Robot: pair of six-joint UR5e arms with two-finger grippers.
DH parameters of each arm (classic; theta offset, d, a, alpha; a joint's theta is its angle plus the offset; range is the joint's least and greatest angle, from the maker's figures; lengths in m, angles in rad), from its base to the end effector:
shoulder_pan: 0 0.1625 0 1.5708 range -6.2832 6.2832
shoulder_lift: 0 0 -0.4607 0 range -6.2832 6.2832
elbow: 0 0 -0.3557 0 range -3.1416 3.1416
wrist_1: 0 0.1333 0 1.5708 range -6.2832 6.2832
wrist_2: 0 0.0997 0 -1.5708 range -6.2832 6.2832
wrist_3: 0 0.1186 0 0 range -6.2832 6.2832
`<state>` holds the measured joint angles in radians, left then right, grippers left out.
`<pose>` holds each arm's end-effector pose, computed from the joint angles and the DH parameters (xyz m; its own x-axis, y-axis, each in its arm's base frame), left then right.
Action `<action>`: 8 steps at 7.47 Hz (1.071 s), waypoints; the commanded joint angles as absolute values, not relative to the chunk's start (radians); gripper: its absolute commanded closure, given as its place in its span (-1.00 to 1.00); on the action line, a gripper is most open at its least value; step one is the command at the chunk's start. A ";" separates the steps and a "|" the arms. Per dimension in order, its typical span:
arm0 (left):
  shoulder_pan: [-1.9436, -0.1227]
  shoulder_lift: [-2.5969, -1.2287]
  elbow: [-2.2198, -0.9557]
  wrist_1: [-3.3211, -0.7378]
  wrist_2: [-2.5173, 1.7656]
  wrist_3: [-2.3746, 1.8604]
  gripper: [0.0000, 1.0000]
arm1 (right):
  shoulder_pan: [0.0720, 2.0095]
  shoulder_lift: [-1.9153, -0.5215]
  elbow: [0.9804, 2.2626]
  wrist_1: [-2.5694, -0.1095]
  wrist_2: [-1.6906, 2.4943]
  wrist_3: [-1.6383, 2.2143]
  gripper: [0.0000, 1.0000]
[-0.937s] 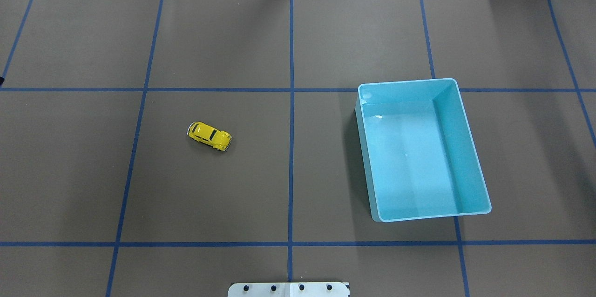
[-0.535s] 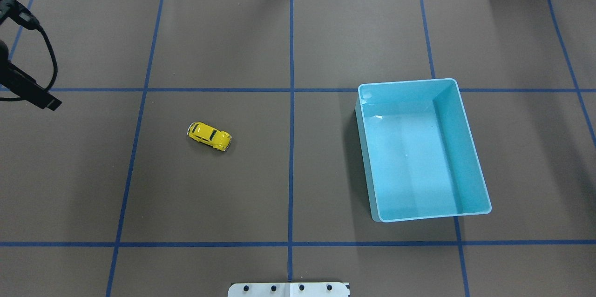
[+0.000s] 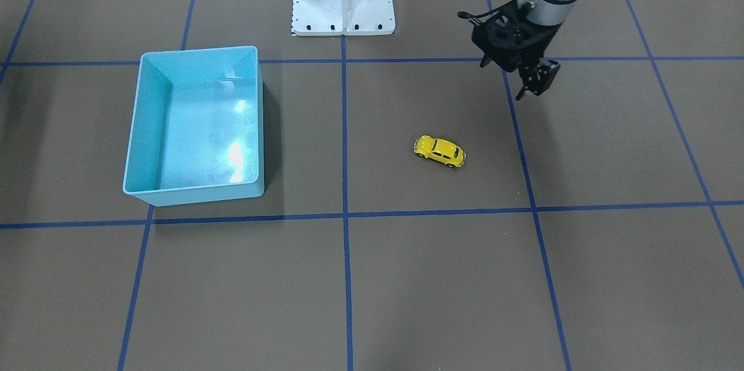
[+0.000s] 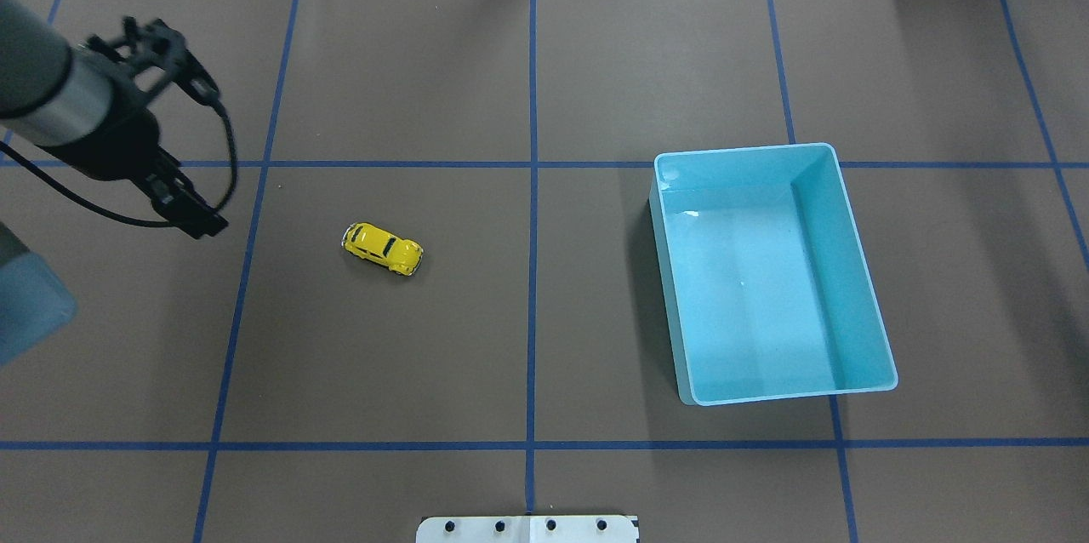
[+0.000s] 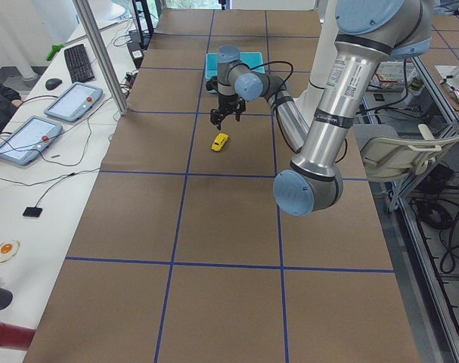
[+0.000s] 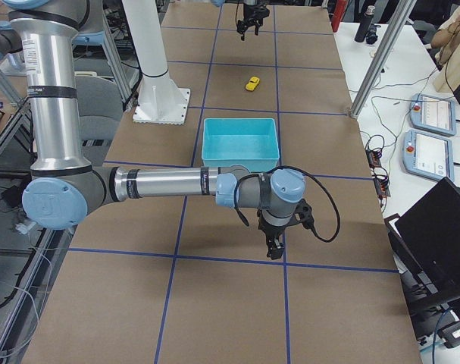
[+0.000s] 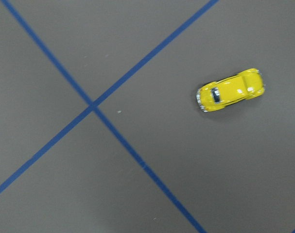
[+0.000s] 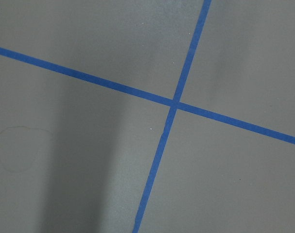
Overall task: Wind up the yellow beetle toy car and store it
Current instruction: 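Reach the left gripper down over the yellow beetle toy car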
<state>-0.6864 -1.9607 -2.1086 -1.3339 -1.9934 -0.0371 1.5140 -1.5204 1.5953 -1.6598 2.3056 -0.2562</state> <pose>0.3595 -0.4040 0.3238 0.3977 0.8524 -0.3395 -0.5818 0.5204 0.6250 0.0267 -0.4786 0.6854 0.7027 -0.2846 0.6521 0.2428 0.9574 0.1562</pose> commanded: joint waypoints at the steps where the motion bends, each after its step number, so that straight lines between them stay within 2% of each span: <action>1: -0.571 -2.026 -2.080 -1.333 -1.853 0.172 -1.00 | 1.514 -1.522 1.594 -1.660 2.307 -0.256 -0.99; 4: -0.569 -2.127 -1.915 -1.338 -1.855 0.485 -1.00 | 1.514 -1.522 1.595 -1.660 2.309 -0.255 -1.00; 8: -0.583 -2.173 -1.798 -1.358 -1.855 0.592 -1.00 | 1.514 -1.522 1.597 -1.660 2.310 -0.255 -0.99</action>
